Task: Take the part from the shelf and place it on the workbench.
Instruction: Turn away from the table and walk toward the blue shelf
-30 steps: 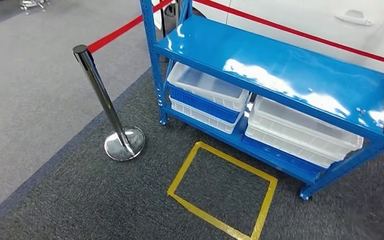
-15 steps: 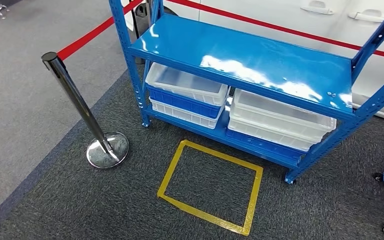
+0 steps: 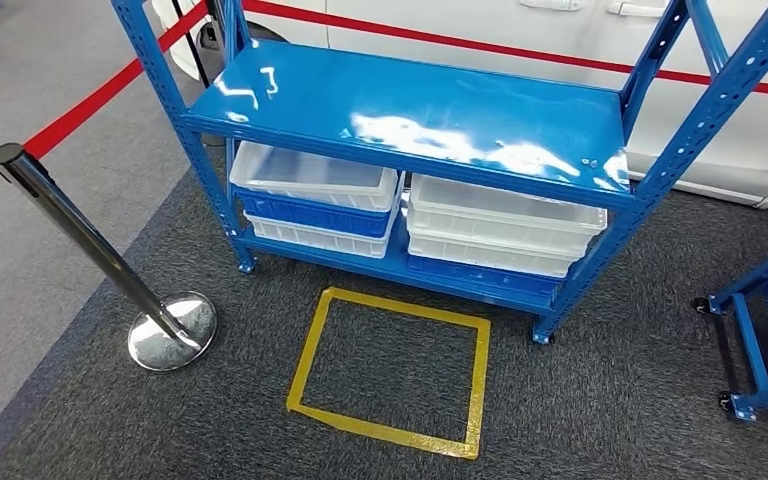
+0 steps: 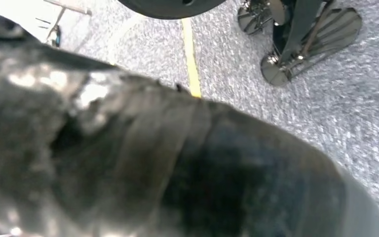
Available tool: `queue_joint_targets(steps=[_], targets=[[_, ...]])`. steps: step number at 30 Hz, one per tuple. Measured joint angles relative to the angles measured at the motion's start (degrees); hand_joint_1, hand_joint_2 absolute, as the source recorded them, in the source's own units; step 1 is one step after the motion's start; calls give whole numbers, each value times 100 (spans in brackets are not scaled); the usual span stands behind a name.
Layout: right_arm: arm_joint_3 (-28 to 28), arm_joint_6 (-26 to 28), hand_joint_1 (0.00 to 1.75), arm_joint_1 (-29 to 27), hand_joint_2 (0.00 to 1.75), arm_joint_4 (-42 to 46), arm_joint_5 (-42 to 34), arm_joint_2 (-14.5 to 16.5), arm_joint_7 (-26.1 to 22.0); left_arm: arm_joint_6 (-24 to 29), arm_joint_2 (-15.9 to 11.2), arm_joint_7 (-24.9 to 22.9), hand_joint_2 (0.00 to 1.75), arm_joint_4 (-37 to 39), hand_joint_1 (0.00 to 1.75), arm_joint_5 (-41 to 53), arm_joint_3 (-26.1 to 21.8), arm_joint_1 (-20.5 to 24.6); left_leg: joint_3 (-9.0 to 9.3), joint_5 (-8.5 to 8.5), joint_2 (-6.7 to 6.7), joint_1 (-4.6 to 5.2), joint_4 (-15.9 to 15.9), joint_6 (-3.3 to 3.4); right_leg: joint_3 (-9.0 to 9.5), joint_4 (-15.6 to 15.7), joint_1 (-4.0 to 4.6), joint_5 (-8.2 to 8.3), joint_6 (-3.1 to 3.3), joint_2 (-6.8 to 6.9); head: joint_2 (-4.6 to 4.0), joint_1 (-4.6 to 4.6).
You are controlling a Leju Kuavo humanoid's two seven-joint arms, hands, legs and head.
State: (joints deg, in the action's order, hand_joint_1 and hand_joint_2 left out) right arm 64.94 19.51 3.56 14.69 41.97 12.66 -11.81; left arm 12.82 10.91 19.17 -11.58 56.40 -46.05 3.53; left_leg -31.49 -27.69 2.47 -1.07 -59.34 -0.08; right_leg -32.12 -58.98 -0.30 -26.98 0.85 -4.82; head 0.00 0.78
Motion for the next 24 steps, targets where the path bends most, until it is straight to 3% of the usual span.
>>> queue_joint_targets(steps=[1, 3, 5, 8, 9, 10, 11, 13, 15, 17, 20, 22, 24], targets=[[0, -14, 0, -3, 0, -1, 15, 0, 15, -2, -1, 2, 0, 0, 0, 1, -1, 10, 24, -22, 40, 10, 63, 22, -17, -7, 0, -1, -34, -32, 0, 0], [-1, -34, 0, -14, 0, -3, 33, -2, 32, -4, -1, 5, 0, 0, 0, 2, -1, 31, 44, 6, -28, 8, 104, 81, -31, 2, -10, 5, -104, -79, 0, -1], [-1, -52, 0, -17, 0, -8, 44, -5, 58, -7, 1, 8, 0, 0, 0, 6, -2, 34, 71, 44, -113, -15, 165, 162, -97, -153, -6, -113, -161, 65, 0, 10], [-1, -71, 0, 2, 0, -14, 56, -7, 127, -19, 2, 13, 0, 0, 0, 19, -3, 19, 80, 46, -261, -8, 189, 221, -597, -1172, -21, -635, -235, 391, 0, 21], [-2, -74, 0, 7, 0, -15, 61, -7, 150, -21, 2, 12, 0, 0, 0, 24, -3, 9, 81, 37, -313, -2, 187, 224, -770, -1505, -34, -746, -255, 428, 0, 21], [-2, -78, 0, 5, 0, -15, 68, -7, 172, -21, 2, 11, 0, 0, 0, 29, -3, 3, 87, 27, -359, 0, 184, 222, -836, -1625, -44, -730, -266, 443, 0, 21], [-3, -80, 0, 2, 0, -16, 76, -7, 195, -21, 2, 11, 0, 0, 0, 38, -3, 3, 100, 15, -392, 0, 182, 214, -776, -1504, -53, -598, -269, 457, 0, 22], [-3, -74, 0, -6, 0, -16, 110, -8, 226, -21, 3, 8, 0, 0, 0, 59, -3, 9, 144, -17, -442, 0, 178, 183, -379, -722, -53, -191, -236, 529, 0, 21], [-8, -60, 0, -4, 0, -16, 150, -8, 237, -21, 3, 3, 0, 0, 0, 70, -3, 13, 176, -53, -480, 17, 176, 128, -59, -94, -12, 8, -161, 605, 0, 20], [-14, -61, 0, 1, 0, -16, 172, -8, 266, -21, 4, -1, 0, 0, 0, 75, -3, 25, 198, -71, -512, 32, 188, 63, -10, 19, 26, 0, -94, 599, 0, 19], [-22, -62, 0, -1, 0, -17, 198, -4, 327, -21, 7, -4, 0, 0, 0, 78, -3, 48, 200, -177, -475, 29, 88, -25, 33, 99, -14, 32, 12, 553, 0, 15], [-29, -40, 0, 3, 0, -19, 236, 0, 372, -21, 6, -10, 0, 0, 0, 81, -3, 45, -50, -495, -366, 16, -457, -59, 59, 142, -34, 49, 70, 542, 0, 7], [-42, -16, 0, 5, 0, -25, 285, 0, 475, -21, 5, -21, 0, 0, 0, 97, -3, 32, -442, -802, -311, 12, -1221, -85, 59, 138, -24, 40, 97, 518, 0, 4]])
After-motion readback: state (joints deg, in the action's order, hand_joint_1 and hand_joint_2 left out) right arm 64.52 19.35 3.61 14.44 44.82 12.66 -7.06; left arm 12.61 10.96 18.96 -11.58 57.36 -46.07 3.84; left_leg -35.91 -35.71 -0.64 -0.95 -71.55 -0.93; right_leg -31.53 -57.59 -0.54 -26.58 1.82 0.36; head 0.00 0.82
